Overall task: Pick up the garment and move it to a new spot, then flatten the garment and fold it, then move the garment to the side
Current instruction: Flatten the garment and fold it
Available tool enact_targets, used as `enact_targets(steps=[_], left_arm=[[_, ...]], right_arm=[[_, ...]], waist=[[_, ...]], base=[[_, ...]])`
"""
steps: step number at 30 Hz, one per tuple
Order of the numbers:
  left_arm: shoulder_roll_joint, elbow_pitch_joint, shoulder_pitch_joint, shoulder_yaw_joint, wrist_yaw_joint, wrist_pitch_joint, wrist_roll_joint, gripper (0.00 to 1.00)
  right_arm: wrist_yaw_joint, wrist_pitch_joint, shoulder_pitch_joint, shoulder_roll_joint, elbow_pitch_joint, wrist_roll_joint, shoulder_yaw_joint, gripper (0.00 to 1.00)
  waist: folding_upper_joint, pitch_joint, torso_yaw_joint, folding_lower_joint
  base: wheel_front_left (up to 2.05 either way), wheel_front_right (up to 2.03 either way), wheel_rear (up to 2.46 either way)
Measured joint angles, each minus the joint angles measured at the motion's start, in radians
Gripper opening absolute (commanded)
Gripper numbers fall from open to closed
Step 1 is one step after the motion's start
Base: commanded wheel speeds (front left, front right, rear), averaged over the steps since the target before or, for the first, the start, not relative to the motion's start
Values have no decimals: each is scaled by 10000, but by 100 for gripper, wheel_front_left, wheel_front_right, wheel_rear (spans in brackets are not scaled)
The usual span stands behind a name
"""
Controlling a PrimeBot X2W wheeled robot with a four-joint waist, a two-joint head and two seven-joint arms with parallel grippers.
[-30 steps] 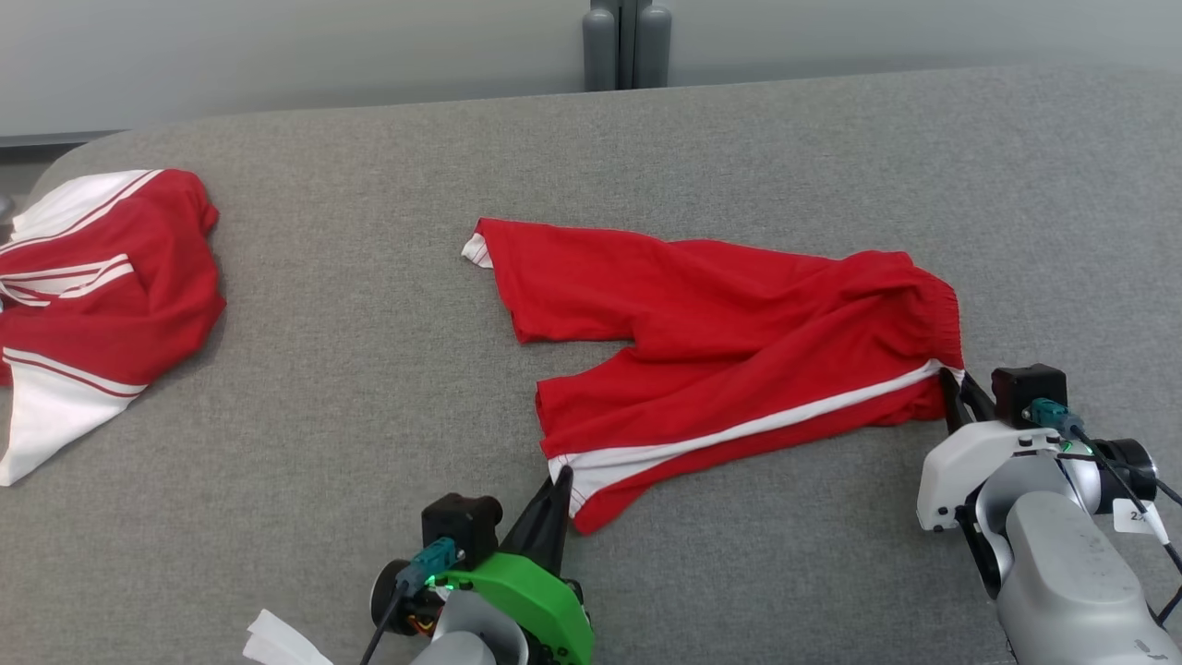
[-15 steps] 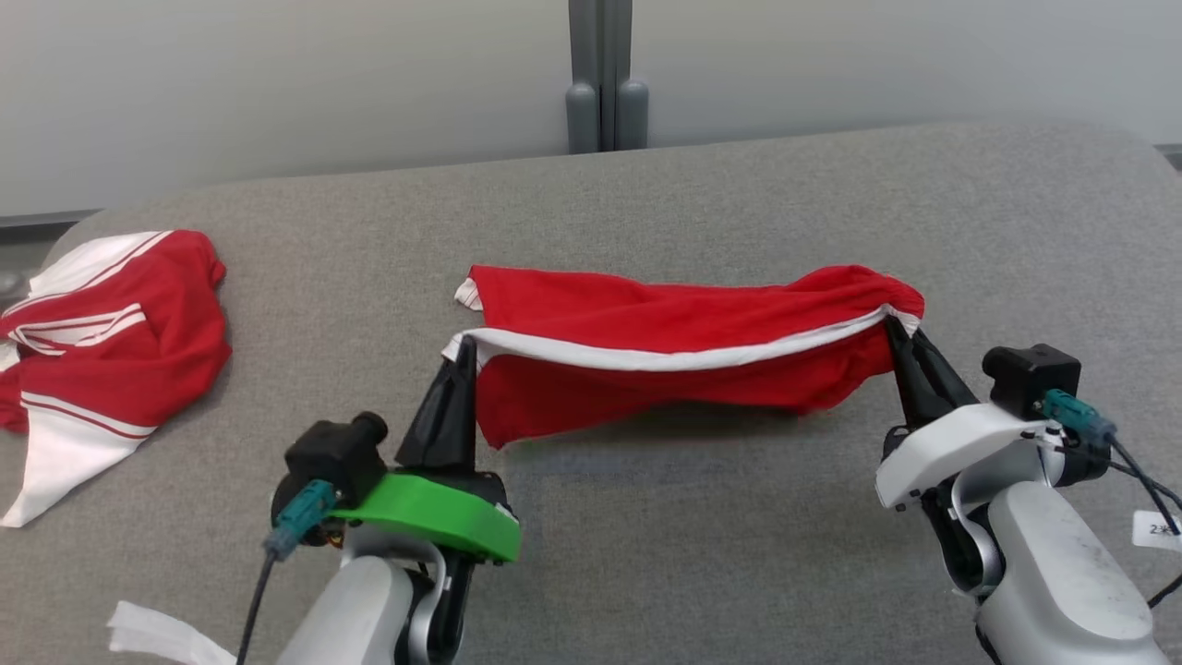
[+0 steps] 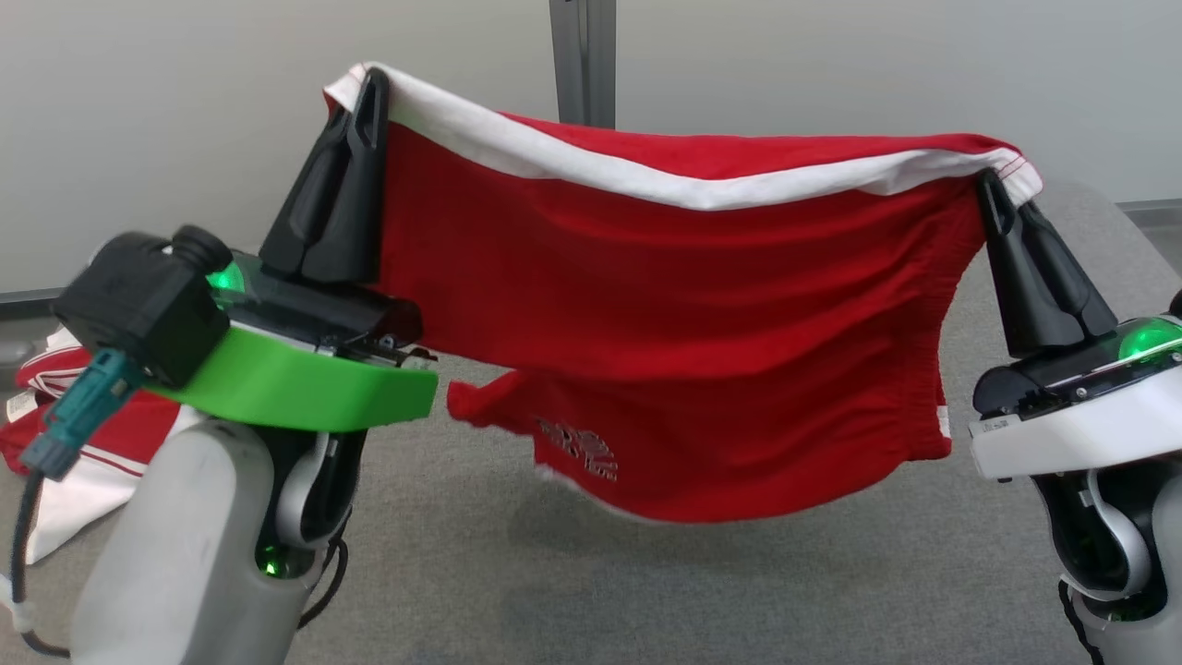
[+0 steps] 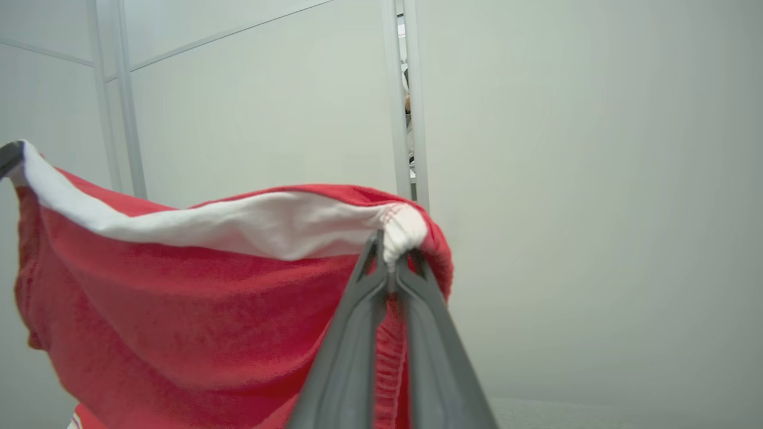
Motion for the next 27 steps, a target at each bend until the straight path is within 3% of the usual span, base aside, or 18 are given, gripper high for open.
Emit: enact_targets(steps=[4, 9, 15, 22, 27], left_arm=[[169, -176, -810, 38, -13, 673, -44, 0], [138, 1189, -1627, -163, -282, 1256, -247, 0], [65, 3716, -3943, -81, -685, 1281, -128, 0], [-238, 5960, -7249, 180, -863, 109, 462, 0], [-420, 7139, -7984, 272, -905, -667, 593, 0]], right_arm=[[0, 660, -6, 132, -915, -33, -169, 0], [0, 1185, -588, 249, -249, 107, -155, 0], [0, 817, -3638, 199, 2516, -144, 320, 0], [0, -1200, -7904, 895, 6117, -941, 403, 0], [0, -2336, -8924, 1200, 8226, -1358, 742, 0]], waist=[[0, 116, -14, 0], [0, 444, -53, 0], [0, 1269, -165, 0], [0, 2642, -345, 1], [0, 3697, -368, 1]], base=[[0, 0, 0], [0, 0, 0], [0, 0, 0], [0, 0, 0], [0, 0, 0]])
